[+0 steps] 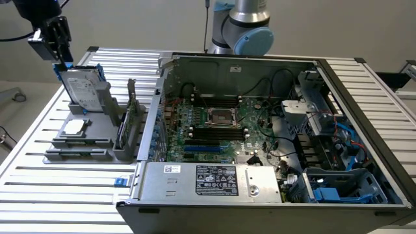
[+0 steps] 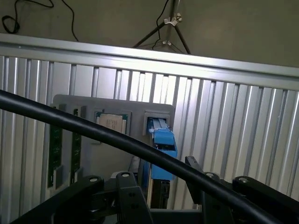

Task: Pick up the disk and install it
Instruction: 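Pick up the disk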

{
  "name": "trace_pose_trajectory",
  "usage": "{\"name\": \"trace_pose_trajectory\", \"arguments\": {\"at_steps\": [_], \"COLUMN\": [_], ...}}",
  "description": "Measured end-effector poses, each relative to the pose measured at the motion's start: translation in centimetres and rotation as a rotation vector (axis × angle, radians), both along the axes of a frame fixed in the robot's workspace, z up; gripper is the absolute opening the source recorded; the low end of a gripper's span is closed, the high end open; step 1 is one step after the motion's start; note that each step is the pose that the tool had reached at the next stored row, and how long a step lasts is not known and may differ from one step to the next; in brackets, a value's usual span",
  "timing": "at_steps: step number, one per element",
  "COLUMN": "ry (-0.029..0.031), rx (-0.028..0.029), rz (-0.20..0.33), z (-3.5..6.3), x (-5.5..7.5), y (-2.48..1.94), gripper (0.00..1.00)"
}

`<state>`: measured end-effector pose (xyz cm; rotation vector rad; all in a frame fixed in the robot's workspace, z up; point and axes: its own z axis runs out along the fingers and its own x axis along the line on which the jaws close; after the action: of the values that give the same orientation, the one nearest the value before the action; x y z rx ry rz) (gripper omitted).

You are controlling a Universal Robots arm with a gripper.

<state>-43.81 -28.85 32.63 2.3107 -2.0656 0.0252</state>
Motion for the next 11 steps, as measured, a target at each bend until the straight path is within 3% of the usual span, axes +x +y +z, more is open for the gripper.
{"name": "trace_pose_trajectory", "arguments": {"at_steps": [11], "ry": [-0.0013], "rx": [-0.0001], "rz": [0.000], "z": [-2.00], "x": [-0.2], "y": [-0.08], "gripper": [0.51]}}
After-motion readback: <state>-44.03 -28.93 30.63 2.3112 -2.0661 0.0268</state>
